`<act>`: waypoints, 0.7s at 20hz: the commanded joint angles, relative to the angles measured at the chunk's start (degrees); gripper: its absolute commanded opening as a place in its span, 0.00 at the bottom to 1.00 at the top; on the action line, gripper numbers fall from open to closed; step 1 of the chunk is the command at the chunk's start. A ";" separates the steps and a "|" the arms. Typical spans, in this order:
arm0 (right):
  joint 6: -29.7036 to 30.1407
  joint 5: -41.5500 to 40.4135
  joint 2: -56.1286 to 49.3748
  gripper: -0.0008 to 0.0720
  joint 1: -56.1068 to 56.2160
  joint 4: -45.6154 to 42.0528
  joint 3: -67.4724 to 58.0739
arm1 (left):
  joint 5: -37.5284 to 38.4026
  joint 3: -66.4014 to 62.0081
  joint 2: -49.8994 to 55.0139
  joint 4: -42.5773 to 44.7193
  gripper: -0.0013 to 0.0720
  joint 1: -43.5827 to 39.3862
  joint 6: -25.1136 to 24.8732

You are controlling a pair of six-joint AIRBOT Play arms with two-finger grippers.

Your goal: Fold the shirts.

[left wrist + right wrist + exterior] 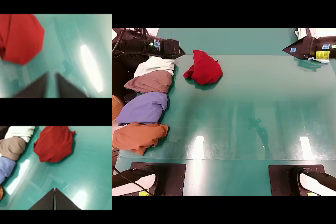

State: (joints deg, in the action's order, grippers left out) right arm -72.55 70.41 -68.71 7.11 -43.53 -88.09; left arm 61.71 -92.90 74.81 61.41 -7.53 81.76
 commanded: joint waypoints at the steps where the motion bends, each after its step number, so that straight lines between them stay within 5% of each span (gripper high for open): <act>1: -0.02 -0.37 -0.02 0.03 0.04 0.04 -0.07 | -9.29 0.02 2.21 2.73 0.82 0.02 -1.03; 9: -0.02 1.68 -0.02 0.03 0.04 0.02 -0.04 | -18.84 0.00 26.84 3.58 0.83 0.02 -1.01; 13: -0.02 1.57 -0.02 0.03 0.04 0.00 -0.04 | -20.11 0.00 31.17 1.14 0.82 0.02 -1.18; 14: -0.02 1.57 -0.02 0.03 0.04 0.00 -0.04 | -20.04 -0.22 31.12 1.05 0.72 0.02 -1.16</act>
State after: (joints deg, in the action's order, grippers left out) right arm -72.55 71.83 -68.71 7.11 -43.51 -88.09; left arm 43.13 -92.95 103.11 63.51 -7.53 80.68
